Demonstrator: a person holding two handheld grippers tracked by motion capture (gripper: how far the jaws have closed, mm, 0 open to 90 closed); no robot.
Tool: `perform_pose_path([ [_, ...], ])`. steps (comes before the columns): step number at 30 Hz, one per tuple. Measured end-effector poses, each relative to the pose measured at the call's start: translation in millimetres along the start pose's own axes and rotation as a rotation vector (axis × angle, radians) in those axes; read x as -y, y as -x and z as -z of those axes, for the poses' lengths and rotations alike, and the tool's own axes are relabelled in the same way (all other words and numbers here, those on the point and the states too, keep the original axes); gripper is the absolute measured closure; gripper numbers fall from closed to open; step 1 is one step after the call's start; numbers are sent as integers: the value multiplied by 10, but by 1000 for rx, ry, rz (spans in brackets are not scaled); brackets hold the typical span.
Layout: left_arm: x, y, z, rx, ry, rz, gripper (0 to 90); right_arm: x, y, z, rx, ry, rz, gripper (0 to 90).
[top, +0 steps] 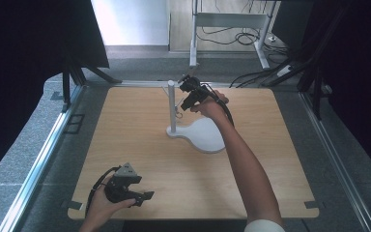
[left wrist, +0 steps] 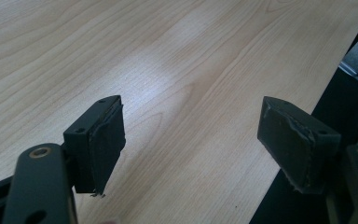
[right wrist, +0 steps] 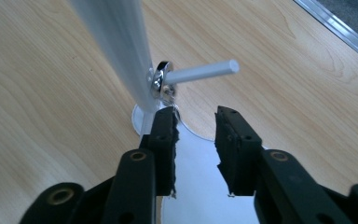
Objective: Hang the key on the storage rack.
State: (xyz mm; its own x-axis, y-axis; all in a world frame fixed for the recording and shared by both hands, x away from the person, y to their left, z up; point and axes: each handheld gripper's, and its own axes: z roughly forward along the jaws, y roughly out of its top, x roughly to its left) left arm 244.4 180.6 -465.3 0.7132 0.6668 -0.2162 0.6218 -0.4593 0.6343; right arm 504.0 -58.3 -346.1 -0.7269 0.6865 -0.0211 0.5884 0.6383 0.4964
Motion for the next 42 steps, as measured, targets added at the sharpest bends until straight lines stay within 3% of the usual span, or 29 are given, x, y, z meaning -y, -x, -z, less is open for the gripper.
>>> perform_pose_path([
  [12,4,-23,0,-15,-2,6,236,469,-4,166,-16,62,0,555],
  [17,6,-29,-15,-19,-8,8,235,833,-13,286,-39,130,-4,526],
  [19,6,-28,-17,-21,-9,9,236,881,-15,295,-44,133,-5,524],
  [20,5,-25,-20,-23,-11,12,235,1027,-21,311,-52,147,-6,514],
  [22,5,-25,-23,-23,-11,12,235,1077,-28,315,-52,149,-10,510],
  [23,5,-26,-30,-26,-14,9,235,1237,-44,319,-61,157,-7,501],
  [25,5,-23,-37,-27,-14,12,235,1292,-51,318,-61,159,-8,494],
  [27,6,-20,-53,-27,-19,11,235,1547,-84,310,-64,172,-12,483],
  [28,6,-21,-56,-28,-25,6,235,1547,-84,310,-64,172,-12,483],
  [29,5,-10,-74,-29,-30,8,235,1709,-104,302,-66,181,-28,483],
  [34,2,-6,-97,-29,-38,8,233,2048,-148,273,-79,210,-58,473],
  [42,7,-20,-121,-37,-48,9,233,2298,-225,254,-87,254,-71,457],
])
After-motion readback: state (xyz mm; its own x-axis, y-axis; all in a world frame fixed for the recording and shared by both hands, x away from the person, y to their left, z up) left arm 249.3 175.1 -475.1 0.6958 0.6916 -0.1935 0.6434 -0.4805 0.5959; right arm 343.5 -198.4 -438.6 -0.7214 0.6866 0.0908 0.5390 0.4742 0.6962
